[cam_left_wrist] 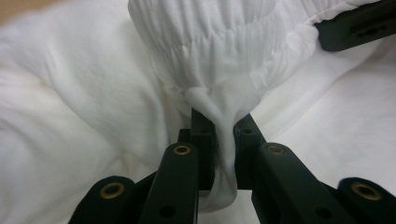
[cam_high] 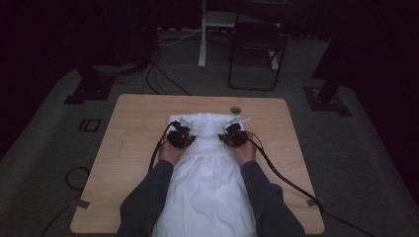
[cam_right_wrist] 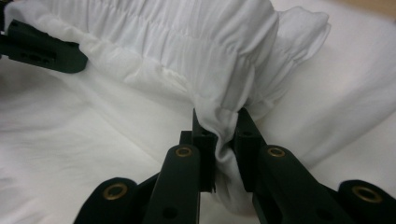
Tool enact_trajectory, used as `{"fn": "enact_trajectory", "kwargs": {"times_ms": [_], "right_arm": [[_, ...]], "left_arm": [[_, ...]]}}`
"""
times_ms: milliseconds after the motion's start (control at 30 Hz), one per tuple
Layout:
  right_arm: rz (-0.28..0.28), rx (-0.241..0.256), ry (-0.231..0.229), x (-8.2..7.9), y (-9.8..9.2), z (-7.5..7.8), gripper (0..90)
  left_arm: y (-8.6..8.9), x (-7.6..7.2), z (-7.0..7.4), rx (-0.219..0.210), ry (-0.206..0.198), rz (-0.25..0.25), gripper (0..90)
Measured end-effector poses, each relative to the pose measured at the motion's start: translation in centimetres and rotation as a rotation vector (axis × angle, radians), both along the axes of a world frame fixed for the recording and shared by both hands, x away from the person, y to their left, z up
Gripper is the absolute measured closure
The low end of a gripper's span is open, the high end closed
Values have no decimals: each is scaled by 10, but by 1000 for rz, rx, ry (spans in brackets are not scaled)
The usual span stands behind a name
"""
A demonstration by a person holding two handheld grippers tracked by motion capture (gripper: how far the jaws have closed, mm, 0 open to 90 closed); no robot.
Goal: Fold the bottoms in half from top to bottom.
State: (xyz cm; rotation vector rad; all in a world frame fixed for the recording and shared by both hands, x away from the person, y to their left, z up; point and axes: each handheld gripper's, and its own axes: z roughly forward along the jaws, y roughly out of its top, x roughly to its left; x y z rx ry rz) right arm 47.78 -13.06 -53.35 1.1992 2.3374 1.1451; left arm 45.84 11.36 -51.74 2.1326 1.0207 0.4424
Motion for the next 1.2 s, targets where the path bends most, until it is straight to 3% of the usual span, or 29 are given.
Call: {"fn": "enact_trajectory", "kwargs": {"times_ms": [100,200,233,267,333,467,567,633,800,833,867,900,1000,1100,1200], "right_arm": [[23,26,-44,-10,-6,15,830],[53,54,-101,-26,-13,36,830],[53,54,-101,-26,-13,36,830],[66,68,-121,-34,-16,45,830],[102,92,-174,-56,-23,66,829],[150,102,-218,-87,-29,83,829],[182,80,-225,-108,-31,82,829],[199,57,-209,-120,-31,73,829],[232,7,-125,-139,-32,36,825],[232,7,-125,-139,-32,36,825],[236,-5,-103,-141,-31,27,824],[249,-34,-52,-145,-28,5,820],[237,-71,-25,-147,-22,-14,816],[224,-43,7,-144,-21,-19,813],[214,-51,17,-142,-18,-20,809]], "left_arm": [[2,-15,18,-38,-52,-19,835],[4,-38,42,-77,-113,-49,837],[4,-38,42,-77,-113,-49,836],[6,-56,57,-99,-147,-69,836],[6,-74,70,-105,-182,-92,836],[7,-109,81,-115,-211,-130,836],[7,-127,73,-108,-184,-148,835],[7,-137,59,-111,-139,-156,834],[1,-150,8,-34,-7,-188,830],[1,-150,8,-34,-7,-188,828],[1,-147,-18,11,51,-181,828],[0,-146,-26,29,66,-178,826],[4,-143,-35,15,52,-194,826],[1,-143,-34,76,8,-202,825],[1,-137,-33,94,-1,-198,825]]}}
